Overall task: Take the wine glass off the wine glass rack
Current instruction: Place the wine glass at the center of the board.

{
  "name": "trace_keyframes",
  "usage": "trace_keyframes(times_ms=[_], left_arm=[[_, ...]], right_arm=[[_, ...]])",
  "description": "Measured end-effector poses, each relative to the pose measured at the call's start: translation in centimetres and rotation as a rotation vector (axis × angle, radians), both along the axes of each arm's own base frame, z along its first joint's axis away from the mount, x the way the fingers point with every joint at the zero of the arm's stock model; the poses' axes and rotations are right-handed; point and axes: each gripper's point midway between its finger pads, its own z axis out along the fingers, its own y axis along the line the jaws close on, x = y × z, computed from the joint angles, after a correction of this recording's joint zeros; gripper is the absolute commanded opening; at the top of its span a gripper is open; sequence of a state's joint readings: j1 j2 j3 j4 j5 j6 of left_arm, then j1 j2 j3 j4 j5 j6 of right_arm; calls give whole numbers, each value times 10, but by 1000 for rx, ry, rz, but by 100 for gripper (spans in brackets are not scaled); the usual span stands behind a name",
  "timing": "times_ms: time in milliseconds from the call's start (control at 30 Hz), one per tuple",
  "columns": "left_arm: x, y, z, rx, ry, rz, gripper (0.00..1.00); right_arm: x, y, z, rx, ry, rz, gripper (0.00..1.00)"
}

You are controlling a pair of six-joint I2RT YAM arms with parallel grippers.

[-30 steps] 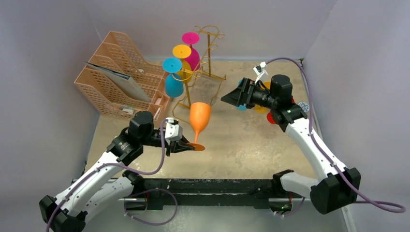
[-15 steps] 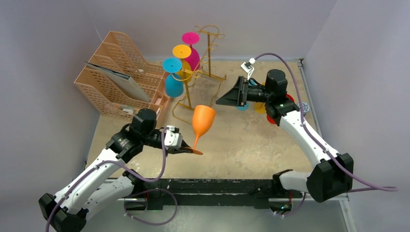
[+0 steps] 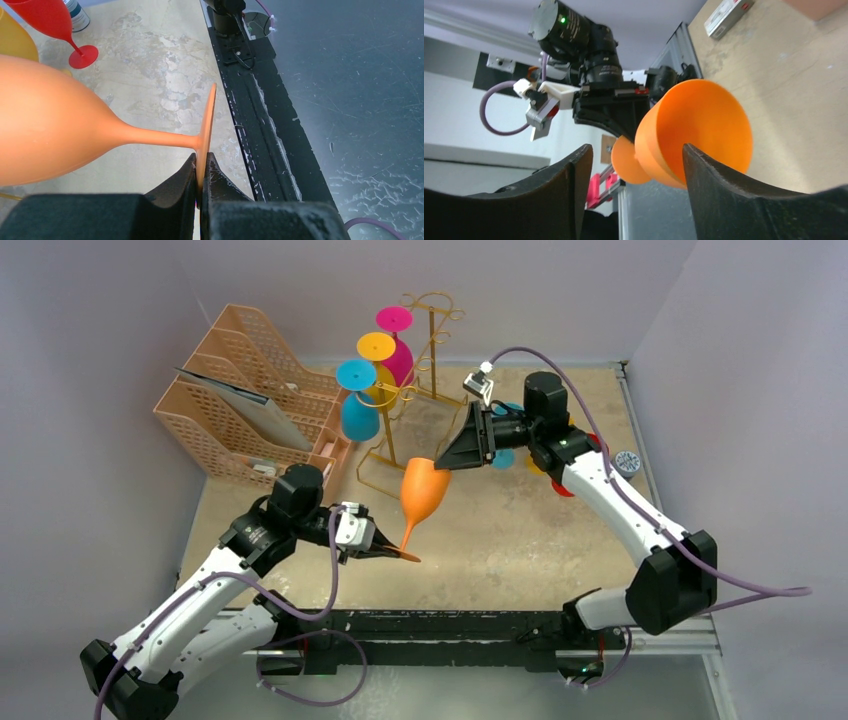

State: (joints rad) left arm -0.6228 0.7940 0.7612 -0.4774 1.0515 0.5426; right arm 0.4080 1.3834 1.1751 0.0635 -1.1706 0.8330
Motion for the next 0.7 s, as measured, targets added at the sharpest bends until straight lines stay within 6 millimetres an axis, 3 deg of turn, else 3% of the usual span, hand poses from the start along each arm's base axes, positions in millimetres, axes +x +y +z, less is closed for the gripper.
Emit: trace_keyframes(times_ms=[333,700], left_arm=[[-5,0,8,-17,1,-27,0],[-9,0,9,-22,10,-44,0]], right_arm=[[-21,4,4,2,2,101,42],[-26,9,0,-5,36,139,37]])
